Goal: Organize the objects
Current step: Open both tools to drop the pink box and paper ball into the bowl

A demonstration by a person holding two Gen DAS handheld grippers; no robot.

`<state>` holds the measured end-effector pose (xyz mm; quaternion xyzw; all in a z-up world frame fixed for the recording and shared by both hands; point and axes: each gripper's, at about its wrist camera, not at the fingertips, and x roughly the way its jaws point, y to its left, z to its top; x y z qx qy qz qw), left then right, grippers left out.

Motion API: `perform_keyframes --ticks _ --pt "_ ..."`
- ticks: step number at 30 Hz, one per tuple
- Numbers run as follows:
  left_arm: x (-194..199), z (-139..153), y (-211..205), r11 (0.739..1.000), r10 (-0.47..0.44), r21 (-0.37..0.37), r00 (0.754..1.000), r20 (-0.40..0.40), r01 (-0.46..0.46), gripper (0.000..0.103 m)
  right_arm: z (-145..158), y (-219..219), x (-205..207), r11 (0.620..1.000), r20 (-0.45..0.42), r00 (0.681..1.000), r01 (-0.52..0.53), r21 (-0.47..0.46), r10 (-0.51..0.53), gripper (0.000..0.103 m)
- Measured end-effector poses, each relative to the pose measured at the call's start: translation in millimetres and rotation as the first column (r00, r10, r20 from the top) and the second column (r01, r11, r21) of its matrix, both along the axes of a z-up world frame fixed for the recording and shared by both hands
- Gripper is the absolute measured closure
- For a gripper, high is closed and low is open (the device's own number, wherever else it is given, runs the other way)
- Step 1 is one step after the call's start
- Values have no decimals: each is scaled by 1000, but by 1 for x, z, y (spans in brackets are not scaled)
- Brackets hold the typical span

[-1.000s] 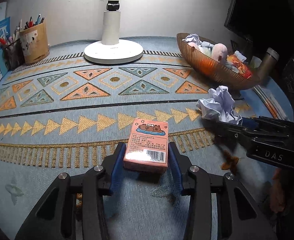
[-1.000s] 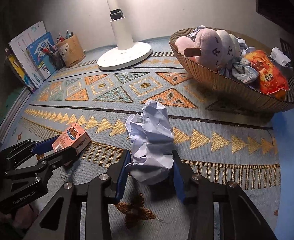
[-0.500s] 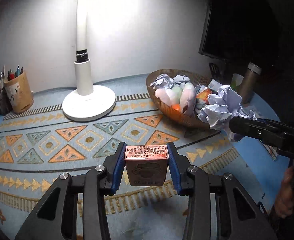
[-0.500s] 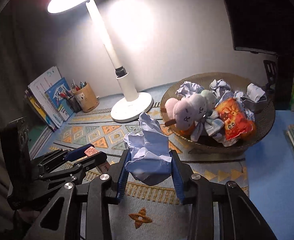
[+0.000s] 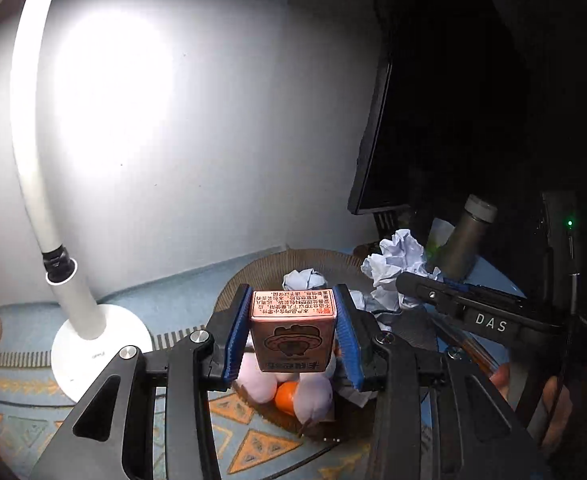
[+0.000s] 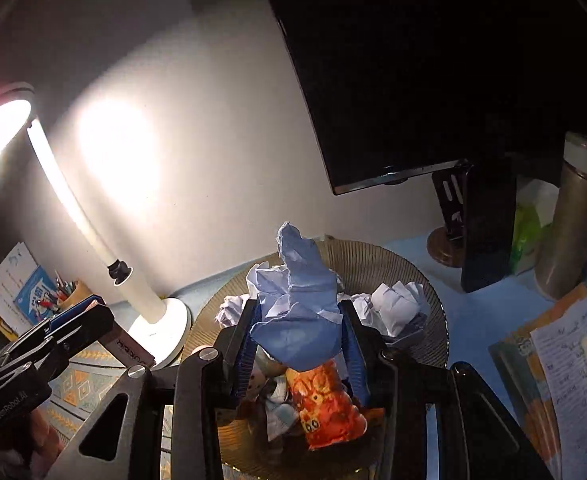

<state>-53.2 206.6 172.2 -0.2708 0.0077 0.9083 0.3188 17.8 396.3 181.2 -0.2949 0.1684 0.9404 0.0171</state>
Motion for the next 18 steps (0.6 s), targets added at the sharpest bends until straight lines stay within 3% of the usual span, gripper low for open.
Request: perform_keyframes --ticks 2,4,6,9,18 --pt "-22 -10 16 1000 -23 -6 999 40 24 66 -5 8 -20 999 21 1000 5 -45 -4 65" --pt "-37 -22 27 998 -55 10 996 70 55 57 -13 17 -39 995 52 999 0 -101 6 62" --pt "-46 -34 33 1000 -26 -12 996 84 27 21 -22 25 -49 988 82 997 -2 -154 15 58" --pt "-46 -44 26 1000 -17 7 994 107 17 19 -32 31 -49 984 113 994 12 -180 9 50" --pt "-6 -41 -42 999 32 28 995 96 -35 19 -25 2 -4 994 84 996 -13 -110 22 50"
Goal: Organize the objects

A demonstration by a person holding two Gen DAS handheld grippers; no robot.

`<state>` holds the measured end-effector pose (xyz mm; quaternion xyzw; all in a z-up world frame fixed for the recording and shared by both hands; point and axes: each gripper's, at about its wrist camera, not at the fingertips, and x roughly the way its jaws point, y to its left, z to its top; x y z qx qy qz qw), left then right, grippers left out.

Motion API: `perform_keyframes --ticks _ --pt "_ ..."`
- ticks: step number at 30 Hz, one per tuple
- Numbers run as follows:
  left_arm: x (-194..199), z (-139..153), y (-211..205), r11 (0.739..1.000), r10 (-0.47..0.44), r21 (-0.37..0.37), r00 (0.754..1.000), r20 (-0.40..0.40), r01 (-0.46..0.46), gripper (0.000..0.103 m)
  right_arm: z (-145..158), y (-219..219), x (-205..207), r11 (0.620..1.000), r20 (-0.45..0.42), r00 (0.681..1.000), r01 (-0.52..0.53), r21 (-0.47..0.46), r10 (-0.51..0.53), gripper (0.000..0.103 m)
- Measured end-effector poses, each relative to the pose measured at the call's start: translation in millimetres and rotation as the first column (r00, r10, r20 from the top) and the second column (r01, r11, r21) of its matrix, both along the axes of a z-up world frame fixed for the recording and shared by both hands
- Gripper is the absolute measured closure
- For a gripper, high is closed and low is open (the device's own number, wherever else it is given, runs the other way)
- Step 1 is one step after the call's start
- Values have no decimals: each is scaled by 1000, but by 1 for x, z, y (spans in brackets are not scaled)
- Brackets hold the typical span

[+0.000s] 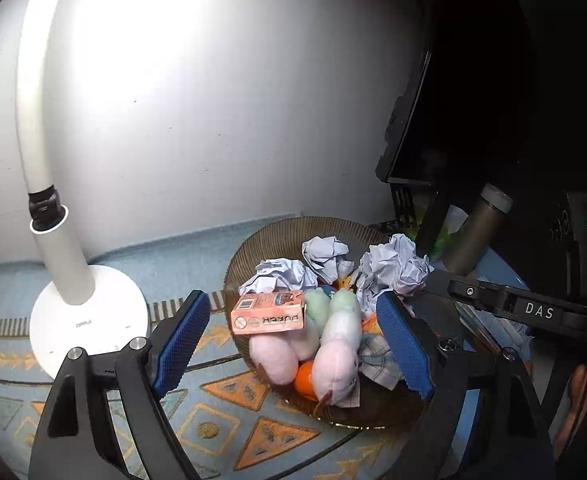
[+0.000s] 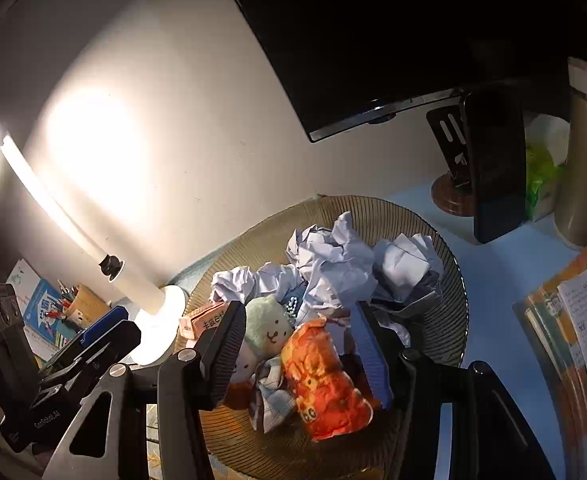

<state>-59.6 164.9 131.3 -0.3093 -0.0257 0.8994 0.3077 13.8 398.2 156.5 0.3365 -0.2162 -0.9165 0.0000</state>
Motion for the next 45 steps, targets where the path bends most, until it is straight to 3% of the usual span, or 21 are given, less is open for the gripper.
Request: perform_keyframes --ticks 6,10,15,18,22,28,30,35,39,45 --pt "53 11 -69 989 148 -16 988 -43 -148 19 24 -61 40 995 -50 995 -89 48 92 46" --pt "88 16 -111 961 256 -82 962 -92 -263 18 33 -112 66 986 -65 986 -147 80 153 42" --pt "124 13 -155 911 371 -142 920 -130 -387 16 27 -169 90 985 0 989 -150 84 151 38" --pt "136 -4 -176 879 423 -182 897 -131 -441 6 14 -208 99 976 27 982 -189 112 187 38" --pt "142 -44 -190 854 457 -227 884 -99 -467 4 -20 -242 96 961 70 973 -229 154 220 38" --pt "132 -93 -192 814 513 -297 858 -34 -499 4 -63 -253 80 936 109 976 -210 281 186 38" --pt "127 -102 -189 814 514 -309 858 -10 -491 4 -69 -251 75 931 113 979 -199 307 172 38" --pt "122 -109 -179 830 485 -331 874 28 -450 4 -78 -252 72 919 104 982 -186 347 160 38" --pt "114 -117 -183 809 523 -358 849 79 -465 4 -79 -256 70 908 106 982 -186 375 157 38" --pt "117 -115 -198 805 561 -295 822 100 -514 4 -81 -255 68 911 123 979 -199 360 165 38"
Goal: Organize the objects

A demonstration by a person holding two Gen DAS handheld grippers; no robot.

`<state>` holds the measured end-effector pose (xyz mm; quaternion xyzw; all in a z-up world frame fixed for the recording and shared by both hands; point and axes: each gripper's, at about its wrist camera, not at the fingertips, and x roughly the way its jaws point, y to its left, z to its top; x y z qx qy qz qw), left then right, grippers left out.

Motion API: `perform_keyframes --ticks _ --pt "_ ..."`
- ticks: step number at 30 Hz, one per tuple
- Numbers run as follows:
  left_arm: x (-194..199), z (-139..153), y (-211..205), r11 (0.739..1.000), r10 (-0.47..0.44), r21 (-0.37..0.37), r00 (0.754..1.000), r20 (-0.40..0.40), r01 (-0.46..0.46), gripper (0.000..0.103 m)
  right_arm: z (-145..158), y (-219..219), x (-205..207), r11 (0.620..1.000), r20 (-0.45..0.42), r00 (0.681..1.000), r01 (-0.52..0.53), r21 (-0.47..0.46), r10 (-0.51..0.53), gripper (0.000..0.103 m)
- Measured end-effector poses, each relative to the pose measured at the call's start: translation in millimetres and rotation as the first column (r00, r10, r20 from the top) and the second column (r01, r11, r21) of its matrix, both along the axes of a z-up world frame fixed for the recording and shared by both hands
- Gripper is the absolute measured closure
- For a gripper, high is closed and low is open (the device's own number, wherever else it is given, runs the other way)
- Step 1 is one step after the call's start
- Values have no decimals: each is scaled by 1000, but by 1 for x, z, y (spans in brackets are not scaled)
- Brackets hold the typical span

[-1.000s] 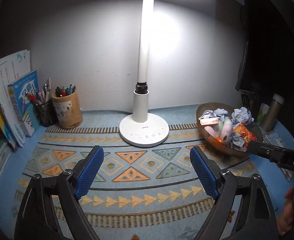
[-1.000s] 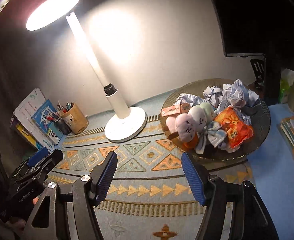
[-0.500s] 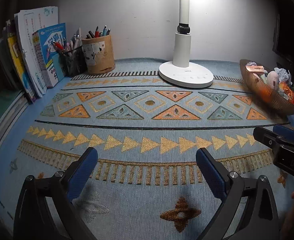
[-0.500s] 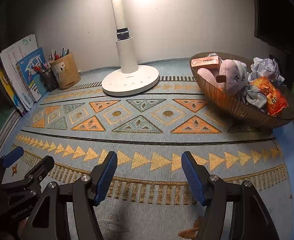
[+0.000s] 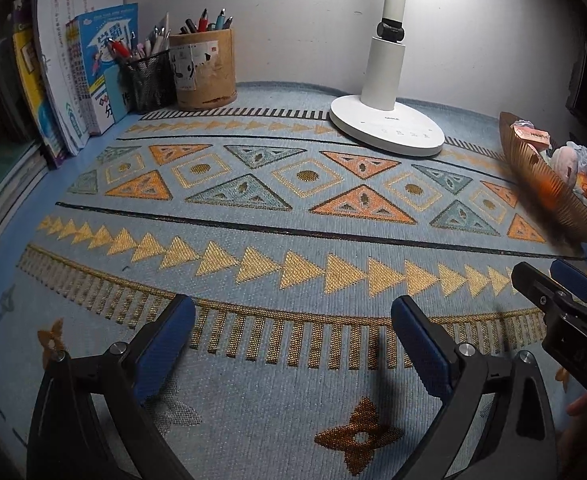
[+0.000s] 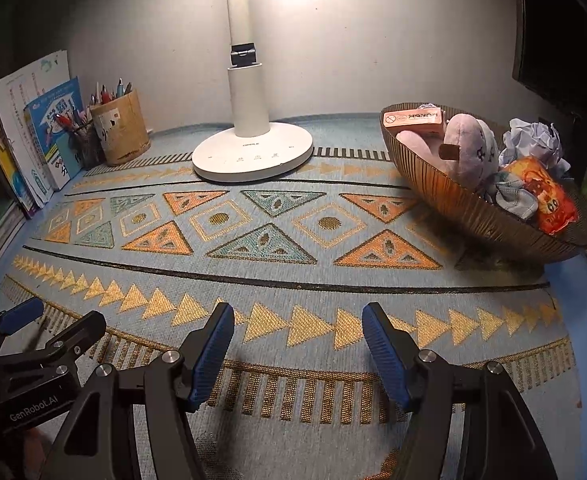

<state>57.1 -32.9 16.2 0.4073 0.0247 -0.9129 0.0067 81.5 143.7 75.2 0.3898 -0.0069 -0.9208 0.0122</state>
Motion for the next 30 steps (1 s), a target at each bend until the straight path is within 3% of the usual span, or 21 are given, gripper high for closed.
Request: perform_keyframes --ticks 6,9,30 --pt "16 12 -14 995 4 99 993 -115 8 4 1 -5 3 1000 -16 1000 -6 23 6 38" --pt "18 14 -20 991 23 135 991 -134 -5 4 2 -9 4 999 -23 1000 -14 39 14 38" --pt "18 14 -16 991 -6 132 991 -131 24 4 3 -7 5 1000 -25 1000 -19 17 19 38"
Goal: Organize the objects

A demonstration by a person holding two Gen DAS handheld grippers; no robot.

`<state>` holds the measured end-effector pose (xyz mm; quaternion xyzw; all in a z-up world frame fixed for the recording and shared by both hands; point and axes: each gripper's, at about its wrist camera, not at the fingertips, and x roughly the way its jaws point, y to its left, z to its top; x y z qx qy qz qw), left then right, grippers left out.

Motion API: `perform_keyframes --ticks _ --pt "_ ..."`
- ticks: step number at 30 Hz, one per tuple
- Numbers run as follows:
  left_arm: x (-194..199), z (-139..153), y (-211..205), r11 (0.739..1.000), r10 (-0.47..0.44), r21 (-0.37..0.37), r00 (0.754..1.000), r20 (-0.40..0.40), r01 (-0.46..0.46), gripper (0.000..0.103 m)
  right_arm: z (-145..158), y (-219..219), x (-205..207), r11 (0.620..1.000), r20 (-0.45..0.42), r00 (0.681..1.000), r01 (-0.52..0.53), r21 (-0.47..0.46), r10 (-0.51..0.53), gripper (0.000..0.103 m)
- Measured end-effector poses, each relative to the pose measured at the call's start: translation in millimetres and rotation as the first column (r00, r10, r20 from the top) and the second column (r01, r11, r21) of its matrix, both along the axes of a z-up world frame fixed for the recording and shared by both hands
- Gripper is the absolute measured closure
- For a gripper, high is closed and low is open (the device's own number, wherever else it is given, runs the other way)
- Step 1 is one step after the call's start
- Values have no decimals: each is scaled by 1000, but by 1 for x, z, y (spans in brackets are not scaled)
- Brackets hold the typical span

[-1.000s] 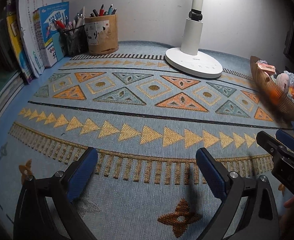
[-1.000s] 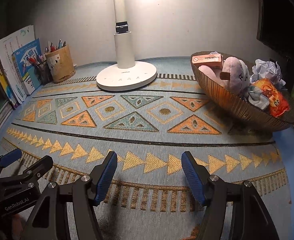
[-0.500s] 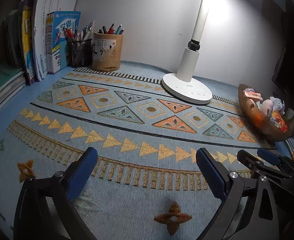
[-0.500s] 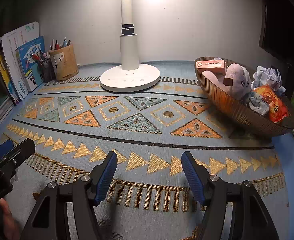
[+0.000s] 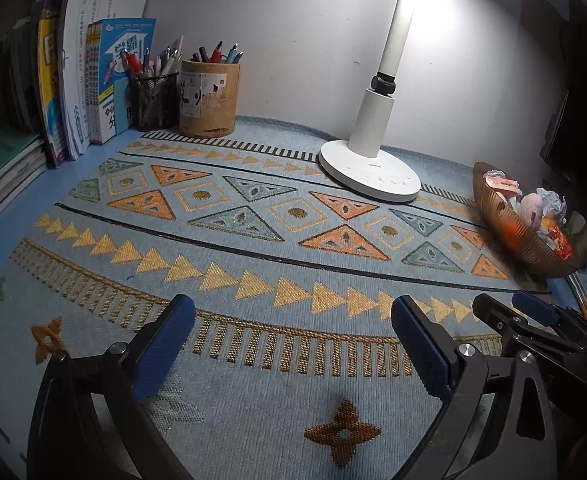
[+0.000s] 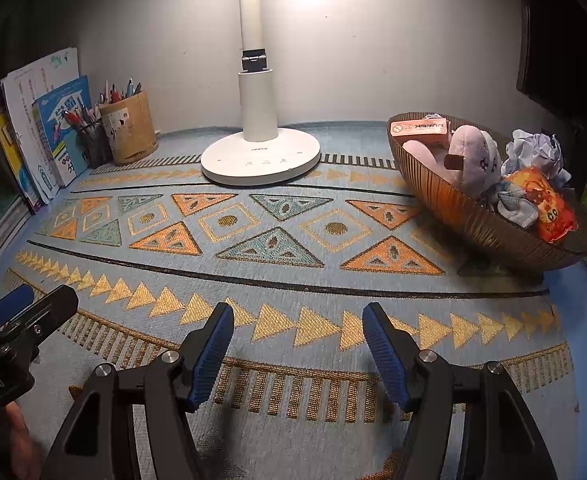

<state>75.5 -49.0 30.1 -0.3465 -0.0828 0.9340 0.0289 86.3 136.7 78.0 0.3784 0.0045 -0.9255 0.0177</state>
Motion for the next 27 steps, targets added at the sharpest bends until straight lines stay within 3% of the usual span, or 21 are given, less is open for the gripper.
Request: perform_keyframes --ticks 20,24,27 --pt "-6 -5 1 999 31 -31 998 50 -29 4 -1 1 0 1000 1 1000 3 5 -3 36" --pt "-12 -9 4 998 30 -54 996 87 -26 4 0 1 0 1000 -7 1000 19 18 -19 23" --pt "-17 -12 10 995 31 -98 992 120 -19 4 -1 1 -1 999 0 1000 22 26 -22 22"
